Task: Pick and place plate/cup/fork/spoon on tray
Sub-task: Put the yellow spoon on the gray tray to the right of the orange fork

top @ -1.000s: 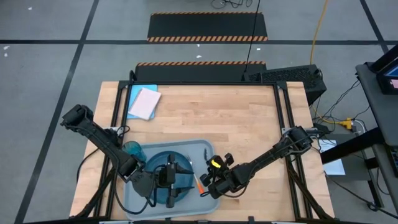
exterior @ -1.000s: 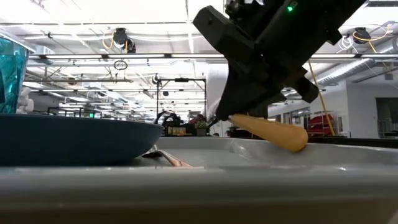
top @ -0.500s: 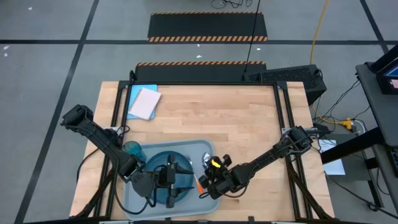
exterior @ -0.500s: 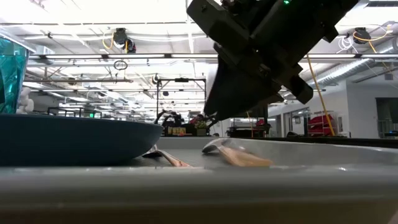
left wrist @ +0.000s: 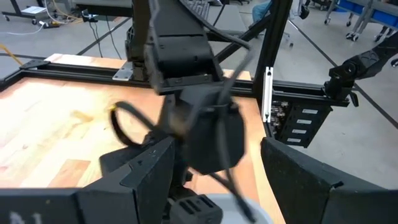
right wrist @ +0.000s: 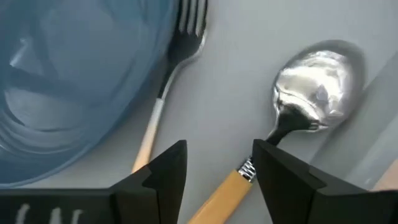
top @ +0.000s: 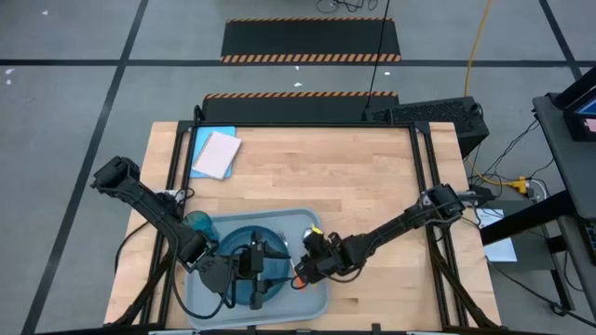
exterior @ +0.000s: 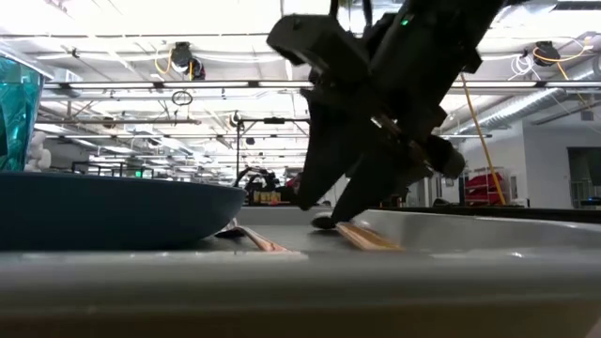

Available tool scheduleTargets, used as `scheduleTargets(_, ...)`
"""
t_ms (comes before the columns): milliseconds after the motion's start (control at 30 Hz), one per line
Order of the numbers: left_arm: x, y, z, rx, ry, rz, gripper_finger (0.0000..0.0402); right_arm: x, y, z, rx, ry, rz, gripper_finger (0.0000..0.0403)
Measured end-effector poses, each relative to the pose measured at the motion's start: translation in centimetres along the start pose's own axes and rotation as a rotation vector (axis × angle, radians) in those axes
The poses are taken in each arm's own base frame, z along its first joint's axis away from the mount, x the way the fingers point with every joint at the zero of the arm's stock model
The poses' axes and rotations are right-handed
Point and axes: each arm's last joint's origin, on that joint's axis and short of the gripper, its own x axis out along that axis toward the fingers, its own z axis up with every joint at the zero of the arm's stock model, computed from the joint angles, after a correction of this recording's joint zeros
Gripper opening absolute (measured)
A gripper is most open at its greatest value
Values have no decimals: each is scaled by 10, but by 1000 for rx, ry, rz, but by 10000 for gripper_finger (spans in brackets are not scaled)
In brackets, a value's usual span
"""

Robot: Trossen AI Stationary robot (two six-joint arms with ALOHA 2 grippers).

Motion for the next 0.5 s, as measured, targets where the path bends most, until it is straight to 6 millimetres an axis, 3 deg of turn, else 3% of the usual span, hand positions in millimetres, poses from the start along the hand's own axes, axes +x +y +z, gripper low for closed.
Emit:
scheduleTargets(200, 0, 0, 0, -1, 0, 0, 243, 2, -3, 9, 18, 64, 9, 178)
scheduleTargets(500, 0, 1, -2, 12, 17, 5, 243, -22, -7, 18, 21, 54, -20, 178)
